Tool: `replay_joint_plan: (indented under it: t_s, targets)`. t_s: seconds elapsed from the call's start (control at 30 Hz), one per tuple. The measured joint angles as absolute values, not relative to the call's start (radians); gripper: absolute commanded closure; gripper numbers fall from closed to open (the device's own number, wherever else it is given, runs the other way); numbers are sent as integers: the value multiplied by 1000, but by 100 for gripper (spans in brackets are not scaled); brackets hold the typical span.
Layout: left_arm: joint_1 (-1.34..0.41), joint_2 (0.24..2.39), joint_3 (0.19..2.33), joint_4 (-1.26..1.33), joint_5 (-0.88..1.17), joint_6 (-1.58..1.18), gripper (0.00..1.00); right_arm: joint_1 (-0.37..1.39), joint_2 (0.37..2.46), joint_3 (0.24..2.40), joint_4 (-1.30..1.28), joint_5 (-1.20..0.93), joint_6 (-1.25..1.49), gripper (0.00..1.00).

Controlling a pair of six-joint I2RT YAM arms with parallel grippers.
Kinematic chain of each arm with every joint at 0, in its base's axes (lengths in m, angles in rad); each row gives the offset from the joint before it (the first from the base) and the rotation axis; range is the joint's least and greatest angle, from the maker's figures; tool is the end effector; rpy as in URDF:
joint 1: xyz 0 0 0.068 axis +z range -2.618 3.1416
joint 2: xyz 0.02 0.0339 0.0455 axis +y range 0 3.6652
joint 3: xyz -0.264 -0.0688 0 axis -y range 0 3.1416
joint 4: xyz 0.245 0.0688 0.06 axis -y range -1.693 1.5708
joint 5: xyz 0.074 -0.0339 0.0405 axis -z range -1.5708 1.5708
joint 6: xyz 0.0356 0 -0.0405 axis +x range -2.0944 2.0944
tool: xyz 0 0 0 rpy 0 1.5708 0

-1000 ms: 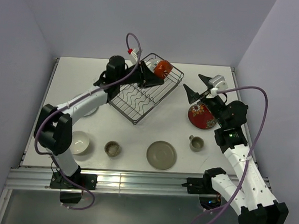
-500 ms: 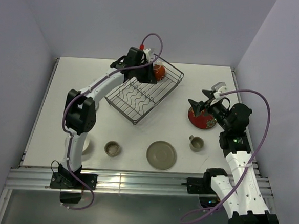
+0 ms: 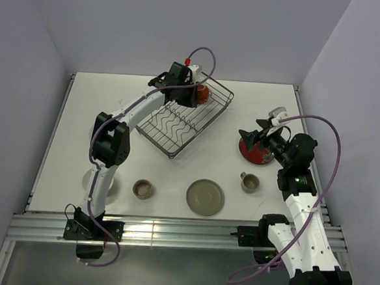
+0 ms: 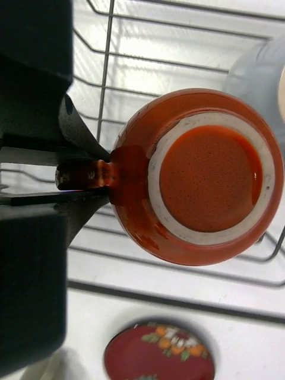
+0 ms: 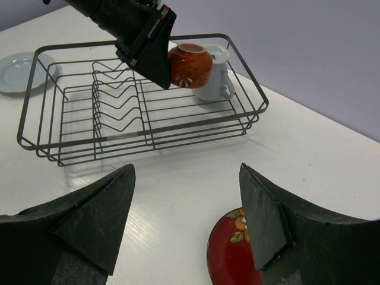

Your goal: Load the mixed dishes into the dish rack

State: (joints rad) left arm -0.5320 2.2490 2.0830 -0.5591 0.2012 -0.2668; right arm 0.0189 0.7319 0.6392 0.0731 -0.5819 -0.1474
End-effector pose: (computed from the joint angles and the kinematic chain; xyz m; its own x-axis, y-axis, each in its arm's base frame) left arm 0.4434 -0.2692 0.2656 -0.7164 0.1219 -0.6870 0.4531 0.8300 -0.3252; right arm 0.1764 0.0229 0.3250 0.0636 -0.1215 -0.9905 -0.5619 0.8159 -0.1362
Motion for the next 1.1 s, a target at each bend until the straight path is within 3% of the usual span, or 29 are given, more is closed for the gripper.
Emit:
replay_joint_plan:
  t_s: [0.9, 1.0, 1.1]
  targets:
    - [-510, 2398, 2093, -553, -89, -441, 100, 15, 722, 617, 90, -516, -96, 21]
    - [-508, 2398, 2093, -543, -100, -451, 97, 15, 721, 615, 90, -515, -94, 21]
    - [-505, 2399, 2093, -537, -103, -458, 88, 15, 721, 615, 90, -515, -94, 21]
